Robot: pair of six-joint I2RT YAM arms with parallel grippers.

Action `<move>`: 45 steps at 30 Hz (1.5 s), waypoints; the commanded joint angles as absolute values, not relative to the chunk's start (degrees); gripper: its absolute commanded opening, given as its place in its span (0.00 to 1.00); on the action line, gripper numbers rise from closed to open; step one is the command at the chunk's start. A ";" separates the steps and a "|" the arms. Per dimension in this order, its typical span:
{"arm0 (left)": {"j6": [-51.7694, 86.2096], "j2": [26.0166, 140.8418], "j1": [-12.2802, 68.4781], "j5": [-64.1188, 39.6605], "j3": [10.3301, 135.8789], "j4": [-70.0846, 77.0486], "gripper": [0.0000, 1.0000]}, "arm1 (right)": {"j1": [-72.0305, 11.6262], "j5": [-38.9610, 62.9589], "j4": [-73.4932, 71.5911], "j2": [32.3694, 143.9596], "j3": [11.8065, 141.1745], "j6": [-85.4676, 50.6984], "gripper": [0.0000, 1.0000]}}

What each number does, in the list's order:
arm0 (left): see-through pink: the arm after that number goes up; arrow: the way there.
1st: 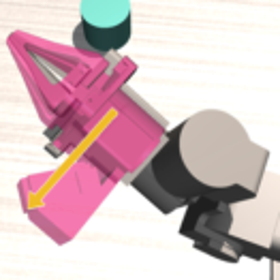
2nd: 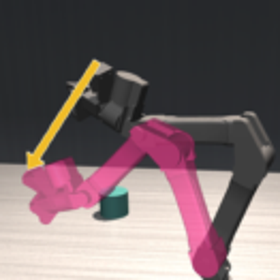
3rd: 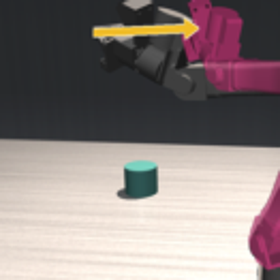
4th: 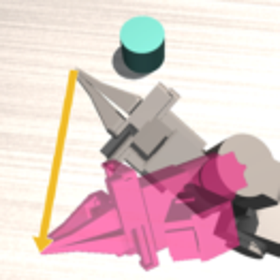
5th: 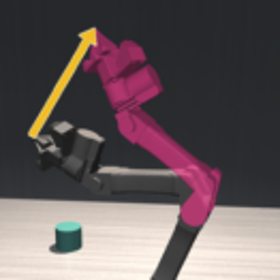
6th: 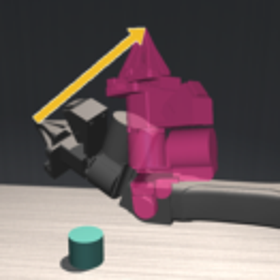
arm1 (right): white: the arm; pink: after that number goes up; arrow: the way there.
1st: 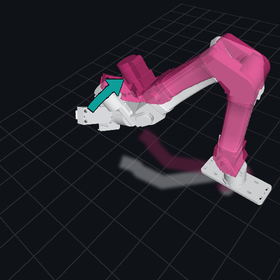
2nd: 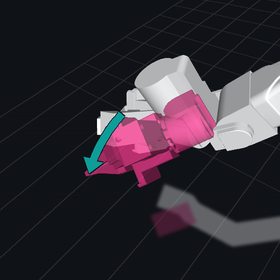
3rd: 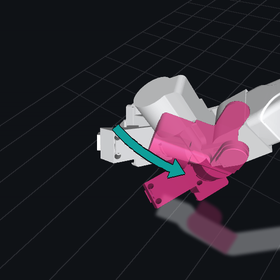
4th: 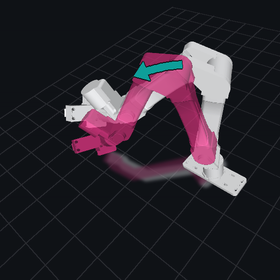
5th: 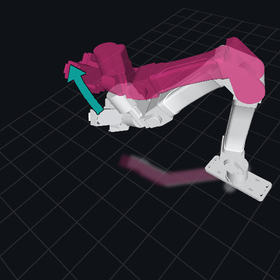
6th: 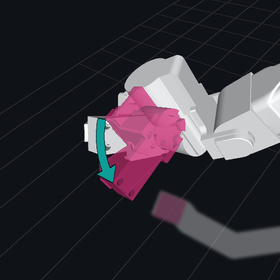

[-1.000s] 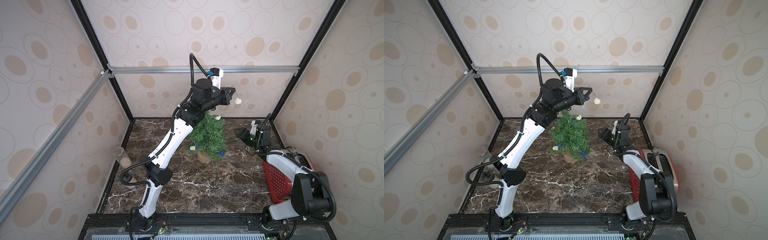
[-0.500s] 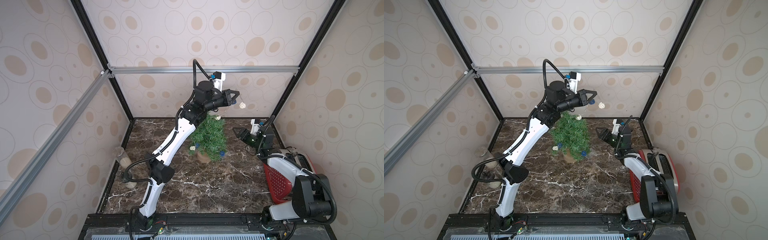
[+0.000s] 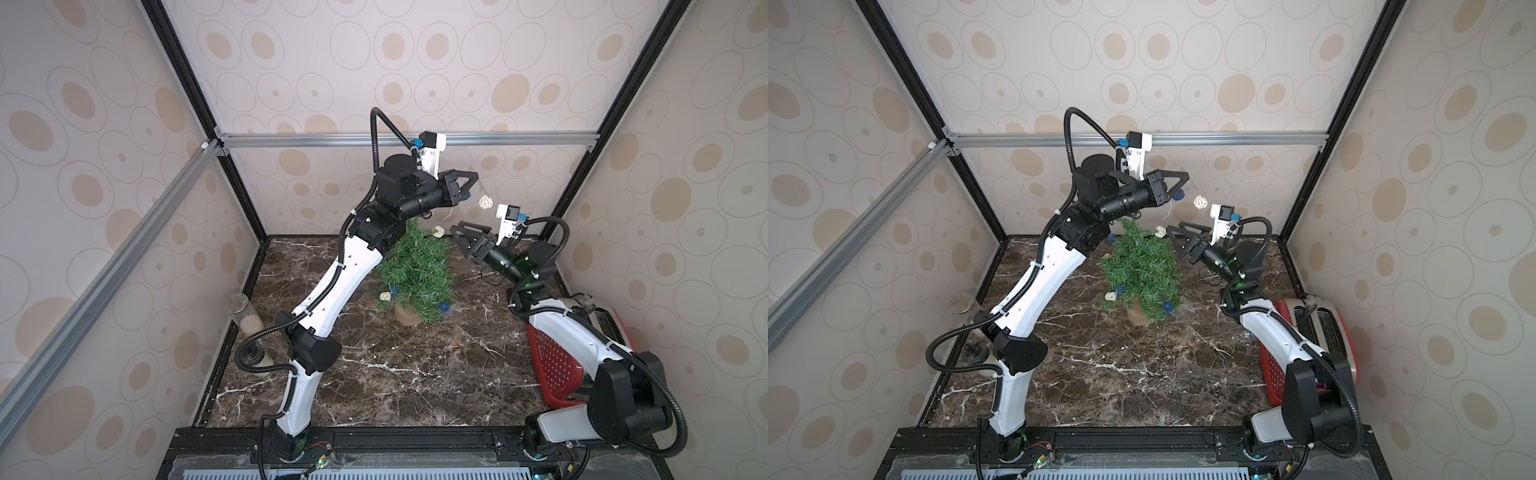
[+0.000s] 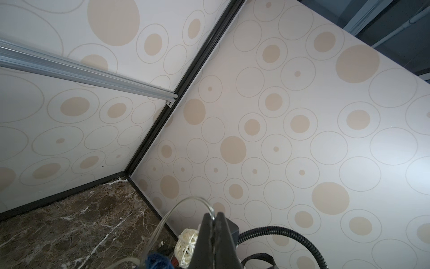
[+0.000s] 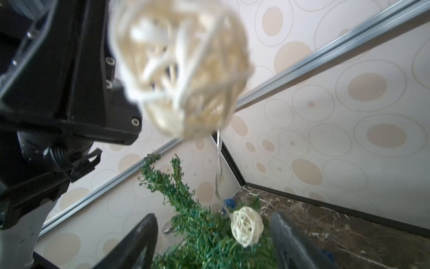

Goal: Remove string lights from the small christmas tree
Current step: Remove the light string from the Christmas tree.

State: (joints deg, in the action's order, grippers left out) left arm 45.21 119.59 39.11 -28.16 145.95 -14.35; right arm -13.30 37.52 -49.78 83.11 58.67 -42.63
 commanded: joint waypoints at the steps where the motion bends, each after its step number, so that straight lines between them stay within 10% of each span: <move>1: 45.19 119.00 39.29 -29.26 146.44 -13.50 0.00 | -13.75 38.47 -54.61 86.64 62.36 -45.18 0.78; 8: 44.62 119.06 38.61 -28.26 147.09 -13.75 0.00 | -13.97 37.29 -52.21 92.81 69.90 -45.49 0.69; 24: 42.76 119.27 33.55 -27.14 149.45 -15.32 0.00 | -15.48 37.62 -52.90 104.84 85.70 -49.70 0.08; 30: 41.87 118.68 30.50 -26.19 149.55 -15.80 0.00 | -15.73 38.60 -50.72 109.85 92.94 -51.27 0.15; 33: 40.32 117.79 28.92 -24.63 149.39 -16.82 0.00 | -15.74 38.69 -49.07 111.17 95.07 -51.54 0.55; 35: 38.96 116.97 27.37 -23.20 149.26 -17.65 0.00 | -15.73 38.57 -48.46 111.19 94.89 -50.87 0.65; 45: 37.33 113.78 17.55 -20.22 146.76 -19.36 0.00 | -15.73 38.37 -48.49 109.46 91.30 -49.80 0.77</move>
State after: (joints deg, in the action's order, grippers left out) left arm 39.48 117.99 19.14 -21.56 146.76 -19.07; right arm -15.49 37.71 -47.53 111.07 92.16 -49.91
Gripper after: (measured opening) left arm 0.048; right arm 0.763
